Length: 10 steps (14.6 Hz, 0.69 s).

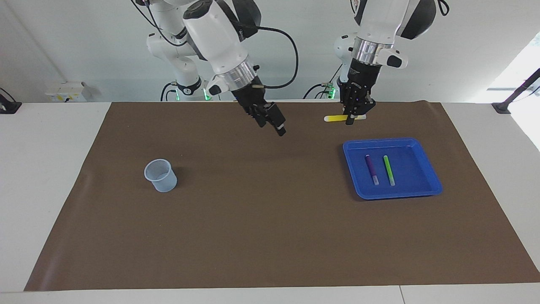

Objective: Right arm passes pens to left for tray arrangement
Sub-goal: 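Lower the yellow pen into the tray with the left gripper while the right gripper retracts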

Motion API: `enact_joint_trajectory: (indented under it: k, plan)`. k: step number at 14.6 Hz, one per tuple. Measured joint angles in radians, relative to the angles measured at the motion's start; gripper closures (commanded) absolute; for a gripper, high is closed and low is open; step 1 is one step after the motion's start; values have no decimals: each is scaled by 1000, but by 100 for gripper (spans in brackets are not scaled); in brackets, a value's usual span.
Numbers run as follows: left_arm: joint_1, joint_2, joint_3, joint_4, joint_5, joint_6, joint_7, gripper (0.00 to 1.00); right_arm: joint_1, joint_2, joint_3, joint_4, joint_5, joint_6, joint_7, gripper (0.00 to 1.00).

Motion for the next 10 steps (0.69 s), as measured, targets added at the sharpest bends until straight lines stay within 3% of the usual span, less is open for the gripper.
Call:
enact_joint_trajectory:
  k: [4,10]
  plan:
    - [138,8,7,-31,-26,-2,286,100,-11,-40,-153,-39,-71,-112,-366,0]
    - [340,20,11,-143,-108,-4,816,100,-60,-72,-280,-128,-167,-132,-749,0]
